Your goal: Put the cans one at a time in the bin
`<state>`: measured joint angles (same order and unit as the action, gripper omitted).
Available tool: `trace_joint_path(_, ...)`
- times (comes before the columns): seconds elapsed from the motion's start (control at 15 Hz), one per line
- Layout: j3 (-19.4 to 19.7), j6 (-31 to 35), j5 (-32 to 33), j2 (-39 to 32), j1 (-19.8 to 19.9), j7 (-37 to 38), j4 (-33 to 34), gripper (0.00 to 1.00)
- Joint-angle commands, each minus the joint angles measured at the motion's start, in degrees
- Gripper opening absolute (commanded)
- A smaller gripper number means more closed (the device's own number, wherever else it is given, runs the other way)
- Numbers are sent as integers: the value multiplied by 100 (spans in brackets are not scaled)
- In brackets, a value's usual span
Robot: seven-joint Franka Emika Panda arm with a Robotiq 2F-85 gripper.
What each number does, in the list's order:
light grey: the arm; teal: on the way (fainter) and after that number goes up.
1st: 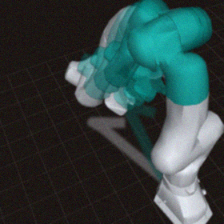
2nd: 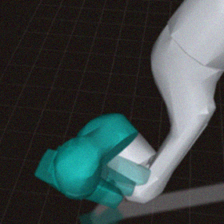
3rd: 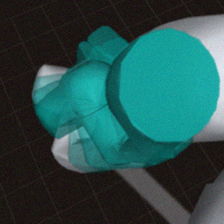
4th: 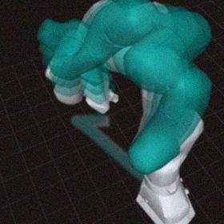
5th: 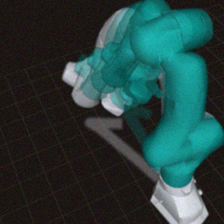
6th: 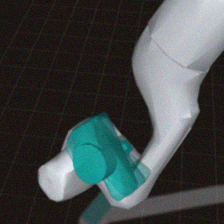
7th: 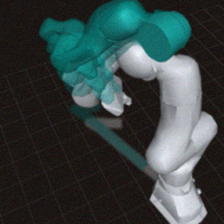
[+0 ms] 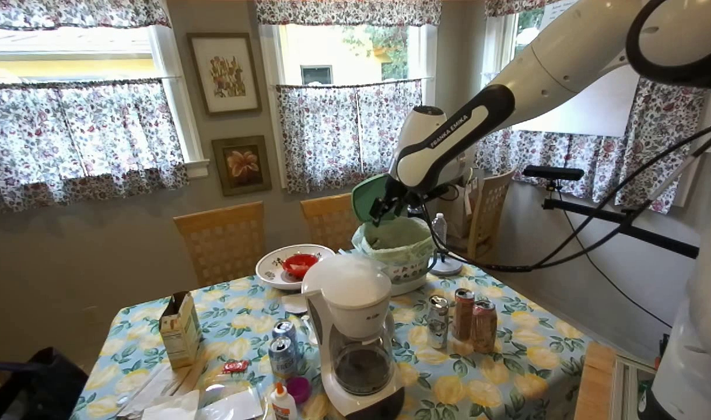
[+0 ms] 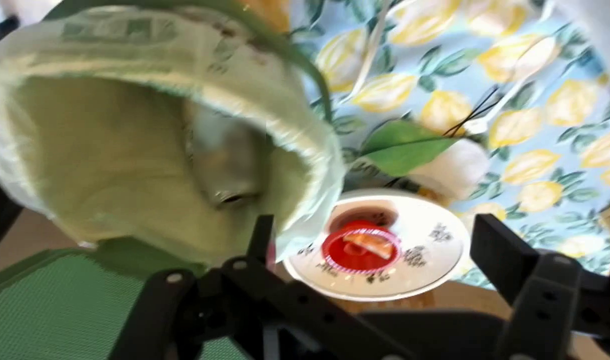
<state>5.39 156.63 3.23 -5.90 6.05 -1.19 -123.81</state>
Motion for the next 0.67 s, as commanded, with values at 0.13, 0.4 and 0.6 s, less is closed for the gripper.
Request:
trace_joint_path(0.13,-286,-1725,-379,652,-304,277,-789,100)
trace_joint_path(0.4,-185,-2412,104,1160,-235,1052,-1177,100)
trace_joint_path(0.6,-117,-2383,-11,1171,-145,882,-1400,100)
